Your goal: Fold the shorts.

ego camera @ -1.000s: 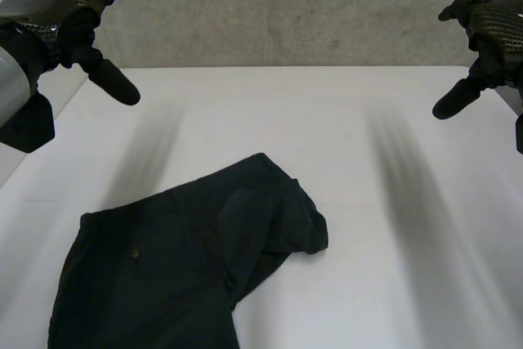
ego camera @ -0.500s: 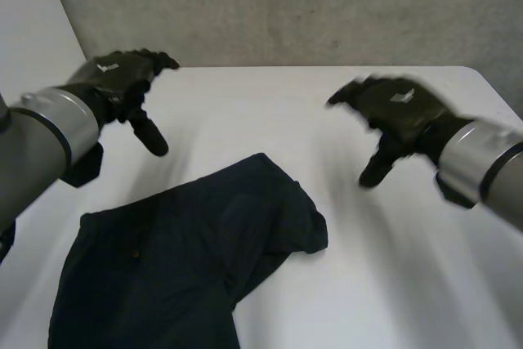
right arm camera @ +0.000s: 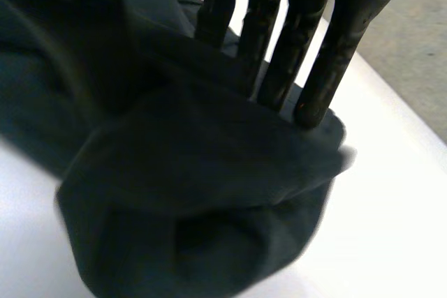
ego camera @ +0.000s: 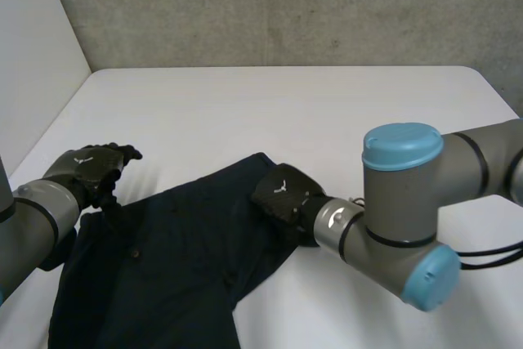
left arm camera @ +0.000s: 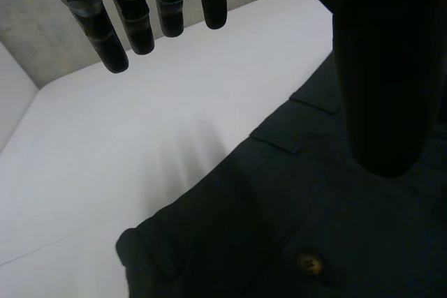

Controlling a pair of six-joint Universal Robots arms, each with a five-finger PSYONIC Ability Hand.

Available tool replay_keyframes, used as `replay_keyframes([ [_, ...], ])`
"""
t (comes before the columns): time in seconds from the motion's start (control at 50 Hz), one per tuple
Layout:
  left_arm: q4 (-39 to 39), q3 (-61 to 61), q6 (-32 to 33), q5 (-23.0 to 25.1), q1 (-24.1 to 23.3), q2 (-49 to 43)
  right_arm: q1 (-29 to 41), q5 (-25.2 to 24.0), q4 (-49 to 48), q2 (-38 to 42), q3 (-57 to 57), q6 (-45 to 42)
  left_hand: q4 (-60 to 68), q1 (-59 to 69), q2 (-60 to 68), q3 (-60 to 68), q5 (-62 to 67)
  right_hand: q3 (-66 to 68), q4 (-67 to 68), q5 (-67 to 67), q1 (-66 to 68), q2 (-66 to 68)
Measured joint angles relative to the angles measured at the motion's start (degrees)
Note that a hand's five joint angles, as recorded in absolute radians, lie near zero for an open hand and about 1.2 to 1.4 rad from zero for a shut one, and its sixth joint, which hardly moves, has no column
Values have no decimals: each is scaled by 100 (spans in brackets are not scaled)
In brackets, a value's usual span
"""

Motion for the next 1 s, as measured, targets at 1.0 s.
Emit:
replay_keyframes([
  [1.0,2198,-842,2180,2812,-175,-604,-1727,1341,-254,-2350,1585,814,639,706,659,558,573,-3893,-3797,-3514,-3424,-3971],
])
